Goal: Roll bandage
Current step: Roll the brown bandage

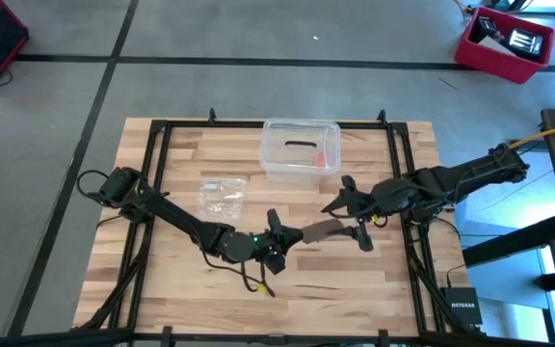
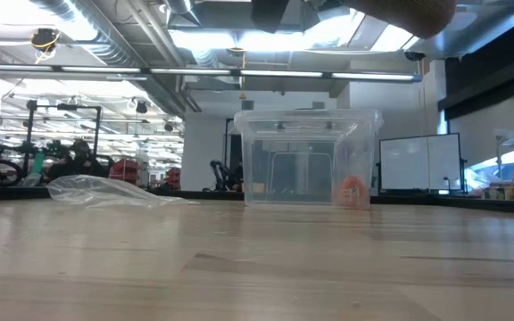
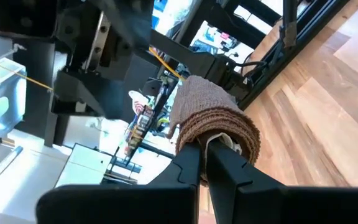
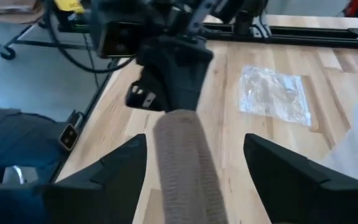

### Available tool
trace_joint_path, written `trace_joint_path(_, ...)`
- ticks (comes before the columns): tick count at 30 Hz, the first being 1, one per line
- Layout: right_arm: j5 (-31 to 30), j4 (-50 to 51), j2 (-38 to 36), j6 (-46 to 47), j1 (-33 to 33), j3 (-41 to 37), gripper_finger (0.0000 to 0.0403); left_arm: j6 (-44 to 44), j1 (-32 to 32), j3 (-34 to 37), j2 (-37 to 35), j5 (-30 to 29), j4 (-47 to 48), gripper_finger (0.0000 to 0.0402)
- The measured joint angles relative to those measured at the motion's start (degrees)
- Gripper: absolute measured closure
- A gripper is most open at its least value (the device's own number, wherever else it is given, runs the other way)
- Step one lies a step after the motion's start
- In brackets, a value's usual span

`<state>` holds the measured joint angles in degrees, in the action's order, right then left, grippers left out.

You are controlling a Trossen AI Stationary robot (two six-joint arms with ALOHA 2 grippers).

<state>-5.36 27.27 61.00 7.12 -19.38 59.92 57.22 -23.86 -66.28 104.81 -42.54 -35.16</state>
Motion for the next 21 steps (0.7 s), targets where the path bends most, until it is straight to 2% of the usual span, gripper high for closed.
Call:
trace_joint_path(3,1.35,-0.02,-0.05,-0.08,-2.22,0.01,0.0132,-2.91,0.02,0.0,-0.01,-0.07,0.01,0.0396)
trace_joint_path(6,-0.07,0.55,0.68,-1.27,-5.86,0.03,0.0132,-5.14,0.23,0.0,-0.02,-0.09,-0.1,0.0396)
trace_joint_path(10,-10.56,2.96,2.19,-3.87,-10.15,0.05,0.0132,-6.31,0.41,0.0,-0.02,-0.09,-0.31,0.0396)
trace_joint_path(13,-17.25,3.69,3.66,-6.3,-10.64,0.05,0.0132,-5.91,0.39,0.0,-0.02,-0.09,-0.28,0.0396)
trace_joint_path(17,-16.88,3.39,5.12,-7.41,-9.85,0.05,0.0132,-5.62,0.28,0.0,-0.02,-0.09,-0.26,0.0396)
trace_joint_path(21,-11.33,3.86,5.72,-6.98,-8.1,0.03,0.0137,-4.27,0.22,0.0,-0.02,-0.07,-0.25,0.0396)
